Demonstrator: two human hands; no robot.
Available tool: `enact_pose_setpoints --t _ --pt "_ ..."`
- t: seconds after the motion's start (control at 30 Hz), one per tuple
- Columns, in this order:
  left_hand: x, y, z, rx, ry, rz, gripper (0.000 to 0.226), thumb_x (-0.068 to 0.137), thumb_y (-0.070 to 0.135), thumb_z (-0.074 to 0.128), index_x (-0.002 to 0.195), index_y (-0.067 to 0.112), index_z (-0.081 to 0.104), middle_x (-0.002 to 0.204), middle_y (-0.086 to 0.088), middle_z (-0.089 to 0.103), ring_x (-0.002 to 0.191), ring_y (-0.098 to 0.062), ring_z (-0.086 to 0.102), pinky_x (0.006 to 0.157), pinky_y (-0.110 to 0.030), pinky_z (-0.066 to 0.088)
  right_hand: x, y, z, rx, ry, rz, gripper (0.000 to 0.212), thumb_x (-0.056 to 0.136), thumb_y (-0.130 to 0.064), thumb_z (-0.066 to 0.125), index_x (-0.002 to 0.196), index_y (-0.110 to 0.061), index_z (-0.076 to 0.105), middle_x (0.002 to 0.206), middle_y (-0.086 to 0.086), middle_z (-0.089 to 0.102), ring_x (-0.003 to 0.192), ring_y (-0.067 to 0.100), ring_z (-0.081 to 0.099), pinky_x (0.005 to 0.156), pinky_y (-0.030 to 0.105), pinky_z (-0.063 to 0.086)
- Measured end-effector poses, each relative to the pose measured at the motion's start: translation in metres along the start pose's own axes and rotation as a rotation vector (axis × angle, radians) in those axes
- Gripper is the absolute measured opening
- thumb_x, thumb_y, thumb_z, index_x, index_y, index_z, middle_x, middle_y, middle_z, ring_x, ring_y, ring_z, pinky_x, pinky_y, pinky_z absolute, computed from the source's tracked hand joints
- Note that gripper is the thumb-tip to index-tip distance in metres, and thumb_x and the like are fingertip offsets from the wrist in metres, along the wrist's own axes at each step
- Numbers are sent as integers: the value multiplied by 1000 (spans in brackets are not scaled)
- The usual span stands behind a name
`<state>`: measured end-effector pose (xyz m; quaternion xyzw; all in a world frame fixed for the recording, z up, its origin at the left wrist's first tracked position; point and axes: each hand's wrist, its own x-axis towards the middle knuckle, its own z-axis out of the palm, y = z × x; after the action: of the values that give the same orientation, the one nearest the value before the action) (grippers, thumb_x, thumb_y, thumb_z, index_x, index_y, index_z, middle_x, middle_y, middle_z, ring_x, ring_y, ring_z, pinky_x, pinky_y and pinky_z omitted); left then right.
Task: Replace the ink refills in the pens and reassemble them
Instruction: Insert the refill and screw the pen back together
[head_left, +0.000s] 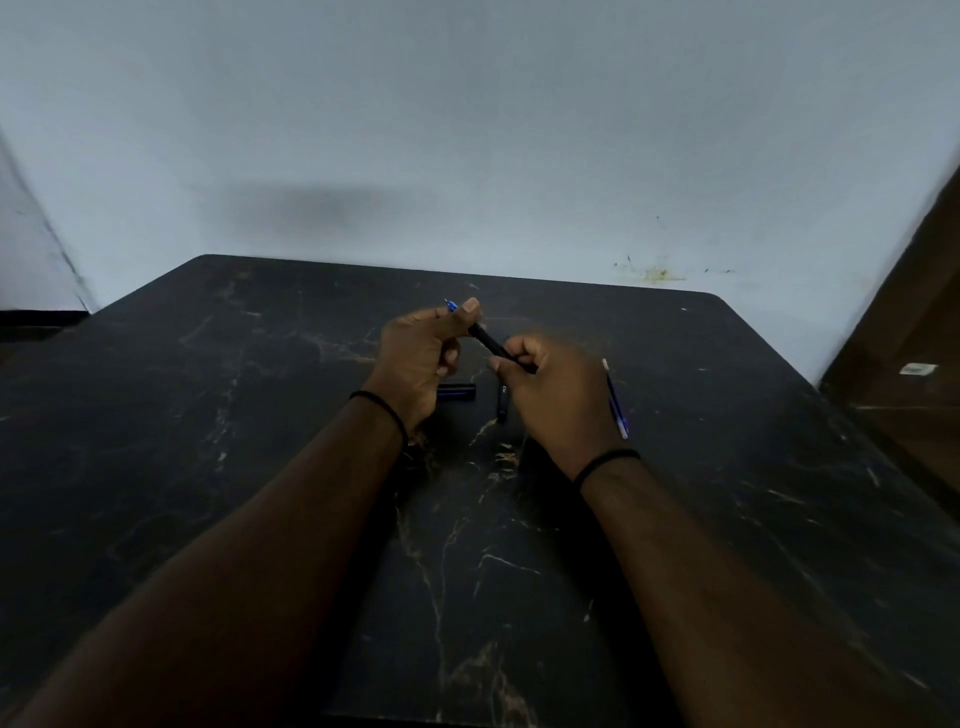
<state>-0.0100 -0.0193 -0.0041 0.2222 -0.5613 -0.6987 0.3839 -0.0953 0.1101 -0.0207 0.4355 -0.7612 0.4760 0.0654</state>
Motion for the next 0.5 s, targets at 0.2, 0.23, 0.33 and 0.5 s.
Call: enact_pose_setpoints --t 0.2,0.23,0.33,0.5 --pt "0 3 -4 73 -44 77 22 93 25 65 86 5 71 79 -5 72 48 -8 36 40 -19 29 -1 -10 4 280 -100 167 19 95 -23 68 76 -24 69 63 -5 67 50 7 57 51 23 46" --pt "-1 3 -3 160 -7 136 27 93 30 64 86 6 74 76 -7 70 47 -7 36 42 -19 30 -1 -9 3 259 -77 166 18 95 -24 67 78 -24 68 64 -5 66 53 8 57 54 24 46" --pt "2 0 -8 629 60 365 44 91 43 64 70 5 70 59 -3 56 49 -5 42 50 -18 36 2 0 0 167 5 136 16 97 -28 64 82 -25 66 69 -7 67 63 6 60 58 22 43" --pt "4 2 -21 1178 -111 242 29 75 49 79 76 20 73 70 8 69 64 -3 60 55 -21 42 7 16 0 110 122 177 14 97 -32 64 92 -20 70 78 -6 70 73 8 65 65 27 49"
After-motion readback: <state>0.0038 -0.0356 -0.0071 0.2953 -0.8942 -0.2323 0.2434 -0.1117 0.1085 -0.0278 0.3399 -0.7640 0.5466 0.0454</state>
